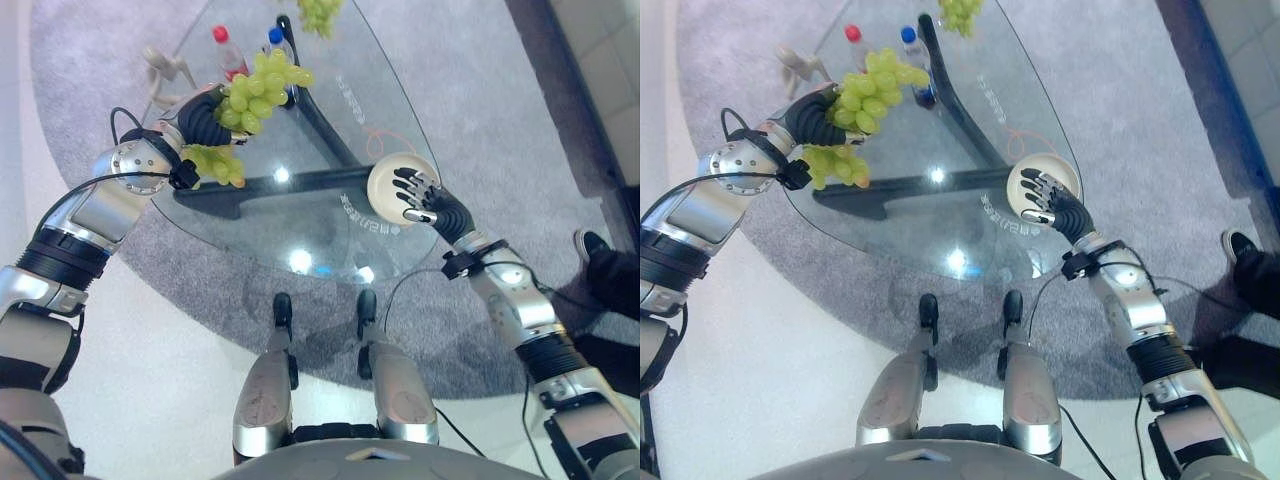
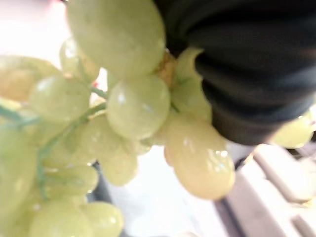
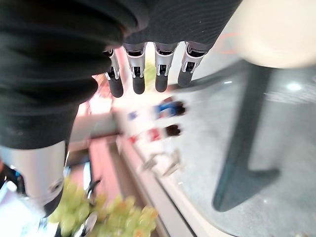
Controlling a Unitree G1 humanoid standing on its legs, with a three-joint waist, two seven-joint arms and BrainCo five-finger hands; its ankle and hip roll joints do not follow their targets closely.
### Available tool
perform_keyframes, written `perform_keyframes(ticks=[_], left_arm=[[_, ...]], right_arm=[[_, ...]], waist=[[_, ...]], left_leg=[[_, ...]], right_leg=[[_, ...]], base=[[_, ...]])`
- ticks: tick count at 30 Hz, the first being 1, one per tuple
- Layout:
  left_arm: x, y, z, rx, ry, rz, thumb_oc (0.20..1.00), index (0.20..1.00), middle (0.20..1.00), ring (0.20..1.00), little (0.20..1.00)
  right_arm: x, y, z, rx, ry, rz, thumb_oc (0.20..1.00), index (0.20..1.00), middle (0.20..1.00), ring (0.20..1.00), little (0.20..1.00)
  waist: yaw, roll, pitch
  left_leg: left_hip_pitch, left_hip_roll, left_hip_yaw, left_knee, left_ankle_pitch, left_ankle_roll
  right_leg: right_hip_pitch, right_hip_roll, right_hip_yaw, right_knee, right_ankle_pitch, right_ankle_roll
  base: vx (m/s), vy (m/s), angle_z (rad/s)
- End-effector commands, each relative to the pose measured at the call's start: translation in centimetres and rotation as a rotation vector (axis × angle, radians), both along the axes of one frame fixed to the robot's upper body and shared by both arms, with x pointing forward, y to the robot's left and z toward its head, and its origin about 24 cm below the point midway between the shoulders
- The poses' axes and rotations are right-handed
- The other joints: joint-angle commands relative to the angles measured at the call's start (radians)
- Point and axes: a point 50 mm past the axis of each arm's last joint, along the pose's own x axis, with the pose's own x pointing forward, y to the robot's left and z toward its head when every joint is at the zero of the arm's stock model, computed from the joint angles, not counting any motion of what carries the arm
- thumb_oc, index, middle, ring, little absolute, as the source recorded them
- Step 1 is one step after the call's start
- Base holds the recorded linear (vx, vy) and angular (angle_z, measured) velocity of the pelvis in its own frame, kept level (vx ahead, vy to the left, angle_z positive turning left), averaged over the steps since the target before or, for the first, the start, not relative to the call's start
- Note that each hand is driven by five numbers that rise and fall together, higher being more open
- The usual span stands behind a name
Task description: Pick up fruits into the plate
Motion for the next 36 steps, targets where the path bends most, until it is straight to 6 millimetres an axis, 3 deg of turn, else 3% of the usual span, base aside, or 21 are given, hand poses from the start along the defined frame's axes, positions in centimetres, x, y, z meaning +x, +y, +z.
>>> perform_keyframes(ticks=[1, 6, 15, 19, 29, 36], left_arm=[[-0.6, -1.0, -0.8, -0.127, 0.085, -0.172, 0.200, 0.200, 0.200, 0.200, 0.200], [-1.5, -3.8, -2.3, -0.142, 0.256, -0.417, 0.200, 0.200, 0.200, 0.200, 0.200], [-2.9, -9.8, -2.8, -0.182, 0.454, -0.738, 0.200, 0.200, 0.200, 0.200, 0.200], [-3.8, -11.2, -2.8, -0.231, 0.495, -0.838, 0.200, 0.200, 0.200, 0.200, 0.200], [-5.3, -12.7, -2.0, -0.335, 0.481, -0.951, 0.200, 0.200, 0.200, 0.200, 0.200], [-5.4, -12.6, -1.8, -0.436, 0.452, -0.962, 0.200, 0.200, 0.200, 0.200, 0.200]], right_arm=[[-0.8, 0.9, 0.2, -0.029, 0.030, 0.133, 1.000, 1.000, 1.000, 1.000, 1.000], [-1.1, 3.8, 0.4, -0.008, 0.166, 0.400, 1.000, 1.000, 1.000, 1.000, 1.000], [-2.4, 8.6, -0.2, 0.019, 0.310, 0.695, 1.000, 1.000, 1.000, 1.000, 1.000], [-3.1, 9.9, -0.9, 0.032, 0.350, 0.763, 1.000, 1.000, 1.000, 1.000, 1.000], [-4.1, 11.4, -1.9, 0.088, 0.401, 0.827, 1.000, 1.000, 1.000, 1.000, 1.000], [-4.9, 12.3, -2.1, 0.145, 0.392, 0.873, 1.000, 1.000, 1.000, 1.000, 1.000]], waist=[[0.007, 0.003, -0.216], [0.027, 0.000, -0.314], [0.040, -0.002, -0.399], [0.043, -0.001, -0.413], [0.042, 0.004, -0.420], [0.039, 0.006, -0.419]], left_leg=[[0.032, -0.026, 0.048, 0.055, -0.136, -0.001], [0.117, -0.028, 0.055, 0.038, -0.149, 0.000], [0.188, -0.032, 0.055, 0.014, -0.170, 0.004], [0.202, -0.031, 0.059, 0.010, -0.173, 0.005], [0.219, -0.030, 0.064, 0.003, -0.176, 0.009], [0.227, -0.030, 0.065, 0.001, -0.180, 0.013]], right_leg=[[0.021, -0.054, -0.050, 0.078, -0.092, 0.068], [0.130, -0.061, -0.080, 0.031, -0.092, 0.068], [0.213, -0.066, -0.096, -0.020, -0.092, 0.077], [0.227, -0.067, -0.095, -0.026, -0.093, 0.078], [0.239, -0.070, -0.082, -0.027, -0.096, 0.078], [0.242, -0.070, -0.069, -0.027, -0.098, 0.076]], base=[[0.17, 0.009, 0.04], [0.15, 0.033, 0.09], [0.06, 0.029, 0.15], [0.02, 0.014, 0.02], [0.01, 0.003, 0.00], [0.01, -0.001, -0.01]])
